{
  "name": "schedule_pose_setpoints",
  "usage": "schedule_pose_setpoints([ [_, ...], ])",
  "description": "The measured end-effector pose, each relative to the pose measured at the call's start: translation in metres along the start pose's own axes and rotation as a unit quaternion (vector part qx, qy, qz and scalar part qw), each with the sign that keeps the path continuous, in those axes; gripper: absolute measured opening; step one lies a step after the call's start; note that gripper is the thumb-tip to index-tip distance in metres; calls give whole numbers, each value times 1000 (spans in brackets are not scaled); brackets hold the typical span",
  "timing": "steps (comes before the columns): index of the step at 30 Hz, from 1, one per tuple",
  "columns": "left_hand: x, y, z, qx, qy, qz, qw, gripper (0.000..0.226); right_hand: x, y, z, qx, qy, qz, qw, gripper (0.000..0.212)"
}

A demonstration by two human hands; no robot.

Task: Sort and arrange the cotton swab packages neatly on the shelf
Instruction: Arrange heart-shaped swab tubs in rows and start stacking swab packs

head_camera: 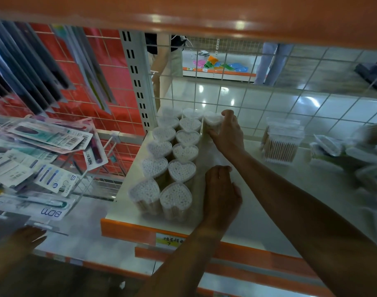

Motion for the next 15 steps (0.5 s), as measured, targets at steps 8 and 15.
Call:
schedule_pose_setpoints([
  [8, 1, 0, -1, -8, 6, -3, 1000, 37, -4, 3, -4, -23, 34, -13, 999, 67],
  [15, 2, 0, -2, 1, 8, 10, 1000, 34, -4, -10, -13, -66, 55, -3, 996, 79],
])
Point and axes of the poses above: each hand's wrist, its own y-axis towards the middle knuckle, its own x-axis out of the back of the hand, z = x × y, the point moved 4 cm from there along y, towards the middle knuckle, and after that the axes turned 4 degrees about -x, right-handed, at the moved point
